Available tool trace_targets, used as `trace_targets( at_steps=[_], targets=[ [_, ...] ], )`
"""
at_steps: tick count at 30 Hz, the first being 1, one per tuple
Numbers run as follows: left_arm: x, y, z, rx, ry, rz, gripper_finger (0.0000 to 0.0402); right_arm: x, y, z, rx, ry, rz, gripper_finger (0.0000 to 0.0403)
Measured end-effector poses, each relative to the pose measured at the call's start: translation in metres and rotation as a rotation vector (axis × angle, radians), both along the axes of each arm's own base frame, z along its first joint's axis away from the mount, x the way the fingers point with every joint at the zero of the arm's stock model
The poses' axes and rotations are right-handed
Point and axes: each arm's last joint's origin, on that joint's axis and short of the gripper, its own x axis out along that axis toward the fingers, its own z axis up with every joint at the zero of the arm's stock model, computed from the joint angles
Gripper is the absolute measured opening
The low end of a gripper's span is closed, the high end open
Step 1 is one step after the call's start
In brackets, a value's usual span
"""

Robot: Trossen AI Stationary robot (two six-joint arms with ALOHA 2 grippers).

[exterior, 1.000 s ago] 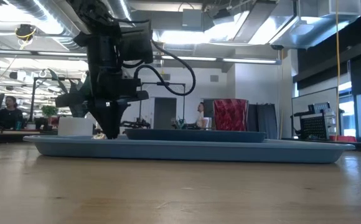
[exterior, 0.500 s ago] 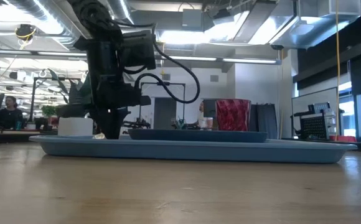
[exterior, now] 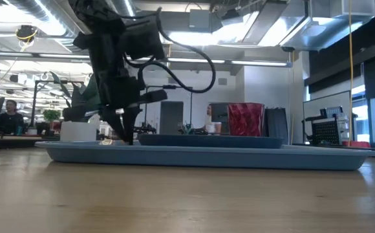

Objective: Pick and place plate/cup/fork/spoon on tray
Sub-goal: Adjust the orange fork on the blue tray

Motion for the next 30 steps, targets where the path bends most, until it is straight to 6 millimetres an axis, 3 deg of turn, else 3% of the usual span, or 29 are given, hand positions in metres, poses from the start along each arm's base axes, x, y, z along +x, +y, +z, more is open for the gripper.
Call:
trace_targets(
  at_steps=[7, 17, 30],
  targets=[
    [-0.0042, -0.0011, -0.006, -0.04, 0.023, -0.006, 0.0004, 0.0, 0.0002, -0.0001, 0.007, 0.002, 0.003, 0.0008],
    [-0.005, -0.0001, -0.0077, -0.061, -0.001, 0.051, 0.0039, -0.0001, 0.0002, 0.0, 0.006, 0.003, 0.005, 0.0008],
    [-0.0066, -0.0005, -0.0068, 0.132, 0.001, 0.115, 0.004, -0.0001, 0.0002, 0.0, 0.005, 0.003, 0.006, 0.0008]
  ],
)
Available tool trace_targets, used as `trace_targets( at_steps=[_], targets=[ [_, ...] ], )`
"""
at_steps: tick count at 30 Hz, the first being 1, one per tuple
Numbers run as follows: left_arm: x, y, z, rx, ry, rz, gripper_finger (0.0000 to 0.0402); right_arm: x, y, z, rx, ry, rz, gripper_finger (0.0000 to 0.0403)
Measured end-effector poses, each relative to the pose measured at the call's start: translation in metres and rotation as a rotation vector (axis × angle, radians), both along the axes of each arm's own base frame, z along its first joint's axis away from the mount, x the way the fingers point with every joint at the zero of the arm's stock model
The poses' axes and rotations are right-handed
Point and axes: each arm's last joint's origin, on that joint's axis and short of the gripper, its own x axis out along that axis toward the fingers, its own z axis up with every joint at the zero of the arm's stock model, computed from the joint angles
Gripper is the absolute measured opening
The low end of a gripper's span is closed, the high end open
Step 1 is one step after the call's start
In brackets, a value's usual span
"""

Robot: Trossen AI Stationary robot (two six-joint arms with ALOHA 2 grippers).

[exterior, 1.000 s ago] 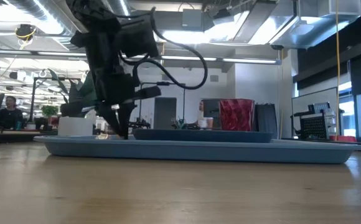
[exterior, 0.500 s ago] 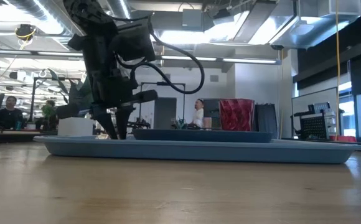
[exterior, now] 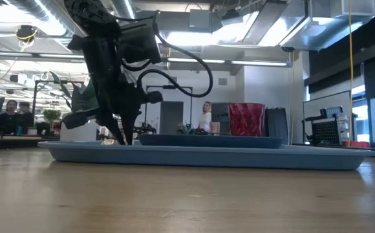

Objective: Pick and place plate/cup/fork/spoon on tray
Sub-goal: Adjust the orange fork on the blue tray

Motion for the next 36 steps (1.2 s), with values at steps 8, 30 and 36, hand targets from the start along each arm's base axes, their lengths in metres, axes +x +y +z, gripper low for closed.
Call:
trace_targets(
  at_steps=[8, 30, 36],
  targets=[
    [-0.001, -0.003, 0.004, 0.04, -0.007, -0.004, 0.0042, 0.0, 0.0, 0.0, 0.001, -0.001, -0.001, 0.0008],
    [-0.032, -0.007, 0.082, -0.214, -0.346, 0.213, 0.0035, 0.0, 0.0, -0.001, -0.015, 0.011, 0.0, 0.0004],
    [-0.034, -0.012, 0.076, -0.431, -0.289, 0.256, 0.0003, 0.0, 0.0, -0.001, -0.016, 0.011, 0.0, 0.0005]
  ],
)
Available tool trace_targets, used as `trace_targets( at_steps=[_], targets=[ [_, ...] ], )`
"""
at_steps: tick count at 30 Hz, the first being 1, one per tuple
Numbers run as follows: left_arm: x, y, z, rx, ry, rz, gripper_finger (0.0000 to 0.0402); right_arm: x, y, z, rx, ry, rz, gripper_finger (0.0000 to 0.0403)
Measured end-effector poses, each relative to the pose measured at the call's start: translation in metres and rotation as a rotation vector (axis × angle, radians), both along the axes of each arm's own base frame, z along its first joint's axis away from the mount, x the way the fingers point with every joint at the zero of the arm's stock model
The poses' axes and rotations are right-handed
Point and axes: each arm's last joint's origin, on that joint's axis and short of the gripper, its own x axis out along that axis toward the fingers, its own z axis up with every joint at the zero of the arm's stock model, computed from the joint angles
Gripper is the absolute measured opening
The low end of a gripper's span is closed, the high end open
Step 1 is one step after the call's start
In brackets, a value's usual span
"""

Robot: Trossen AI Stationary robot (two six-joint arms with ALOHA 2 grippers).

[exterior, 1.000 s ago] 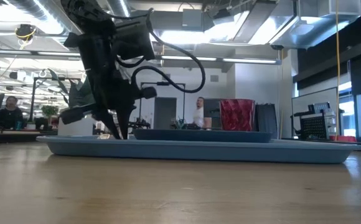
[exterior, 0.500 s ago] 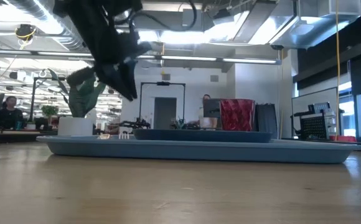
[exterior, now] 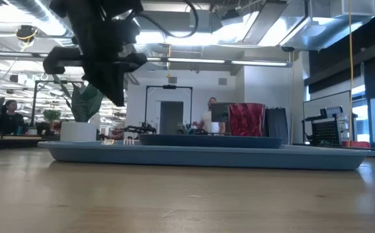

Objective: Pick and place plate/cup/fork/spoon on tray
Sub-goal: Adjust the orange fork on the blue tray

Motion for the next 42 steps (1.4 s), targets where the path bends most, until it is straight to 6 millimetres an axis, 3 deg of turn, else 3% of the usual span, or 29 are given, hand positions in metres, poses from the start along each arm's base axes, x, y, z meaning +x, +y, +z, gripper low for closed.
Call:
trace_targets(
  at_steps=[3, 18, 31, 37, 42],
  targets=[
    [0.002, 0.0, -0.005, -0.077, 0.018, 0.012, 0.0002, 0.0, 0.0, 0.0, 0.0, 0.0, 0.0, 0.0005],
    [0.025, -0.001, -0.047, -0.133, 0.113, 0.048, 0.0, 0.0, 0.0, 0.0, 0.0, -0.001, -0.003, 0.0005],
    [0.029, -0.018, -0.046, -0.171, 0.074, -0.028, 0.0, 0.0, -0.001, 0.0, -0.028, -0.005, -0.004, 0.0005],
    [0.028, -0.006, -0.038, -0.178, 0.06, 0.057, 0.0, 0.0, -0.001, 0.001, -0.07, 0.001, 0.011, 0.0005],
    [0.026, 0.009, -0.011, -0.242, 0.012, 0.127, 0.0, 0.0, -0.001, 0.001, -0.103, 0.014, 0.04, 0.0005]
  ],
)
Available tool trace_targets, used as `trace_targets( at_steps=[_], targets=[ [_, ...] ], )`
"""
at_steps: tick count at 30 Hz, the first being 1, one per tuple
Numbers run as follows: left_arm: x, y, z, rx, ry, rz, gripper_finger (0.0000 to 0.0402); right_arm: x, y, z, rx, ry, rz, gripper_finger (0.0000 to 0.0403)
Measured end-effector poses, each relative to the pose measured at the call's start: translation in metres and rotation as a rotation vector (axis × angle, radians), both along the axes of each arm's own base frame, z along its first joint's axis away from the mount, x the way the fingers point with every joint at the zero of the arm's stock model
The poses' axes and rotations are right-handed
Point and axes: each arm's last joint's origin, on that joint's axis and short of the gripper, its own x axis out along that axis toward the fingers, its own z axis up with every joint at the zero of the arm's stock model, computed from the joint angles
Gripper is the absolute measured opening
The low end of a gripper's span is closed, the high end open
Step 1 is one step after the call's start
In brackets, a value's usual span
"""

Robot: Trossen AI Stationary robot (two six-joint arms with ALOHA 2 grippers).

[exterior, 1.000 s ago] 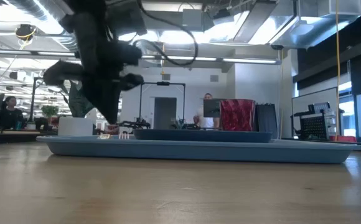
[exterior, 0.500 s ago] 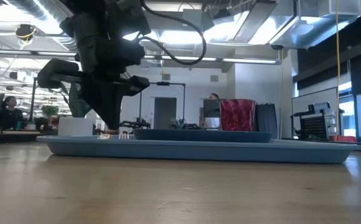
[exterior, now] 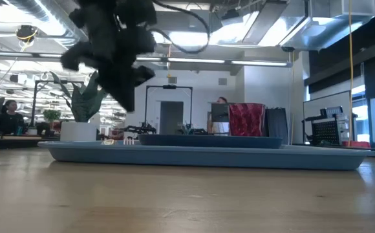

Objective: Pick and place plate/cup/fork/spoon on tray
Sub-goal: Adjust the orange fork on the blue tray

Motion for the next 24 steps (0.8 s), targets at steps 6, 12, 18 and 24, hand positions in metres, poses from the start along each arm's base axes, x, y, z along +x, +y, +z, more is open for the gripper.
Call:
trace_targets(
  at_steps=[6, 12, 18, 24],
  targets=[
    [-0.01, 0.009, 0.036, -0.05, -0.127, 0.051, 0.0, -0.002, -0.001, 0.001, -0.025, 0.009, 0.025, 0.0005],
    [-0.027, 0.012, 0.064, -0.107, -0.225, 0.133, 0.0, -0.013, -0.006, 0.01, -0.035, -0.025, 0.02, 0.0005],
    [-0.049, 0.007, 0.059, -0.172, -0.035, 0.204, 0.0, -0.019, -0.009, 0.007, -0.043, -0.011, 0.013, 0.0005],
    [-0.059, -0.001, 0.053, -0.17, 0.094, 0.211, 0.0, -0.039, -0.018, -0.026, 0.027, 0.053, -0.129, 0.0005]
  ],
)
